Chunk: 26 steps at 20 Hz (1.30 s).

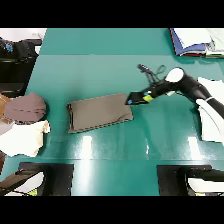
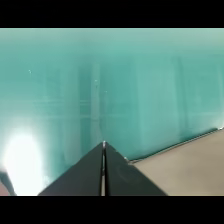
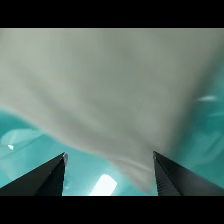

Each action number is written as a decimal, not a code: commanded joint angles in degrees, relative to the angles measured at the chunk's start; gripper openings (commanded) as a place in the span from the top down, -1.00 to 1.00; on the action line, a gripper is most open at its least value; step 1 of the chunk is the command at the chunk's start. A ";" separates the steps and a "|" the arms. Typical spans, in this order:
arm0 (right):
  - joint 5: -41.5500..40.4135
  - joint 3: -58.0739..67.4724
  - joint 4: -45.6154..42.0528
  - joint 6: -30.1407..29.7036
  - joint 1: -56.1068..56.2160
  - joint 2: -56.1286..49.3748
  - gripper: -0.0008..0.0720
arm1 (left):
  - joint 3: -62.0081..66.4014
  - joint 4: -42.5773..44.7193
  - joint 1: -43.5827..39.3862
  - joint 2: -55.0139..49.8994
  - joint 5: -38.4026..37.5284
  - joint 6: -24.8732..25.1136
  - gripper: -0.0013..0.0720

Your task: Fold the shirts.

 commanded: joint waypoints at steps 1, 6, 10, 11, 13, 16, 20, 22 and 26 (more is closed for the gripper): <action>-0.92 -7.08 1.11 1.90 -8.17 0.11 -0.71 | -0.02 -1.16 -0.13 0.04 1.25 -0.02 0.89; -0.26 -3.67 9.14 -0.63 -5.29 -8.26 -0.59 | -0.02 -1.64 -0.11 0.04 1.77 -0.02 0.89; 0.26 5.27 10.88 -0.52 1.57 -16.24 -0.55 | -0.02 -2.64 -0.13 0.04 1.75 -0.02 0.89; 0.61 7.63 10.86 -0.46 3.23 -18.18 -0.54 | -0.02 -3.19 -0.13 0.04 1.75 -0.02 0.89; 1.03 12.07 10.71 -0.46 6.08 -21.64 0.04 | -0.02 -4.55 -0.13 0.04 1.53 -0.02 0.89; 0.09 16.96 10.16 -0.48 7.54 -23.39 0.79 | -0.02 -5.27 -1.86 0.04 0.52 -0.04 0.90; -0.59 21.55 6.58 0.48 0.83 -19.69 0.94 | -0.02 -5.25 -8.76 0.04 1.38 -0.04 0.90; -0.52 22.77 3.15 1.77 -6.73 -15.52 0.94 | -0.02 -5.25 -12.57 0.04 2.21 -0.04 0.90; -1.05 22.97 -2.84 4.15 -25.53 -6.60 0.94 | -0.02 -5.25 -19.69 0.04 6.97 -0.04 0.90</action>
